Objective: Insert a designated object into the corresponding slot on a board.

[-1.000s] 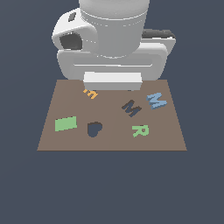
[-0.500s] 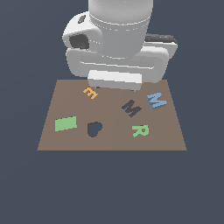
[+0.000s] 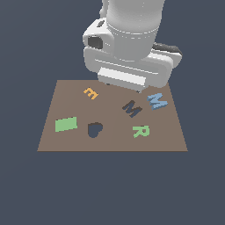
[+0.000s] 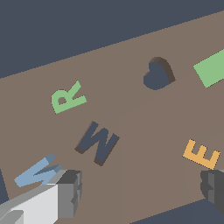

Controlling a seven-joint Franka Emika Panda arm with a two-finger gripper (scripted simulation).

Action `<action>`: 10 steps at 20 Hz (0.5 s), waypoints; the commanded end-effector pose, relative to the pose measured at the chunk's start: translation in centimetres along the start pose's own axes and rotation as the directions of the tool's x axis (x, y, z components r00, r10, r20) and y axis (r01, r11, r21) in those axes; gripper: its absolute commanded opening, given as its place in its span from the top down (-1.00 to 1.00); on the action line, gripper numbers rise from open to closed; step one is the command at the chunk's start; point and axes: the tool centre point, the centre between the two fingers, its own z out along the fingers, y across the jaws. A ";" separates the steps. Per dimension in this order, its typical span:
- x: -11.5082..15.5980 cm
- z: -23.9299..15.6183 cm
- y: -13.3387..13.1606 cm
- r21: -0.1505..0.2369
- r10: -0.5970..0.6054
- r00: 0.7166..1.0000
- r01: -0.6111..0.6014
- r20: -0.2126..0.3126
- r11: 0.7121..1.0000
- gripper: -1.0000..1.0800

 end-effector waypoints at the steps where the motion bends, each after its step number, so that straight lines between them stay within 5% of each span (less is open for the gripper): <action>1: -0.9 0.7 -0.6 -0.001 0.068 0.998 -0.068 0.002 0.998 -0.92; 10: -3.7 3.3 -3.7 -0.005 0.332 0.943 -0.332 0.010 0.943 -0.92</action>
